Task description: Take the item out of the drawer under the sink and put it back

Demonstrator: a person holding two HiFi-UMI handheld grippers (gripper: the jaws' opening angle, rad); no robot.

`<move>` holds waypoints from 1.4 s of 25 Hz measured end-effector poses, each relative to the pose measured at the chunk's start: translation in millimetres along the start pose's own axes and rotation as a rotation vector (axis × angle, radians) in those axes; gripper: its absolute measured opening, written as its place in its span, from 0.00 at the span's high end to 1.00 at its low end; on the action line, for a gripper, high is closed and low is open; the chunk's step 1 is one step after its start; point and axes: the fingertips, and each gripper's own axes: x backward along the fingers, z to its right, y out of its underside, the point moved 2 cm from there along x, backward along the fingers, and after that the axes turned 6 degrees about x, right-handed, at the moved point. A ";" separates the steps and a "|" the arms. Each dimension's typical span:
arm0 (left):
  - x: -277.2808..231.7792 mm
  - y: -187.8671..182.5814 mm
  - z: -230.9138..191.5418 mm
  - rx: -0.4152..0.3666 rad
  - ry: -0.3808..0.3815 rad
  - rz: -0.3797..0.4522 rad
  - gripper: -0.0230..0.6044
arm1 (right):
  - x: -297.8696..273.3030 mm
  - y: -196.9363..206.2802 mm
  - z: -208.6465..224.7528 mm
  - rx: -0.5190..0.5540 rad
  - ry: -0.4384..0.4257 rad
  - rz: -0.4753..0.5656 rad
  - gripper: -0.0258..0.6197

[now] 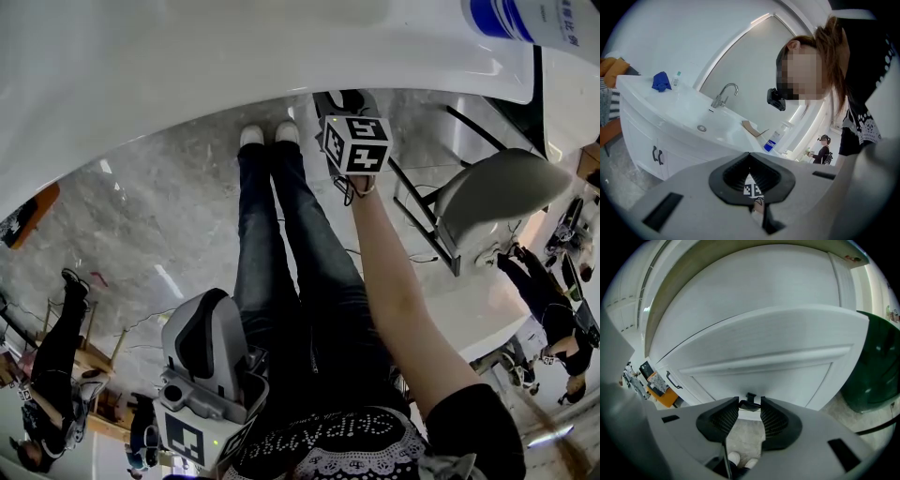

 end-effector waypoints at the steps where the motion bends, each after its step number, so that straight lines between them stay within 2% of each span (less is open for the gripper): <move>1: -0.3 0.1 0.2 0.001 0.000 -0.001 0.96 | 1.7 2.2 -0.7 -0.001 -0.002 -0.001 0.73; 35: 2.6 4.6 6.3 -0.030 0.036 -0.025 0.96 | 49.8 61.3 -14.6 -0.024 0.006 -0.041 0.73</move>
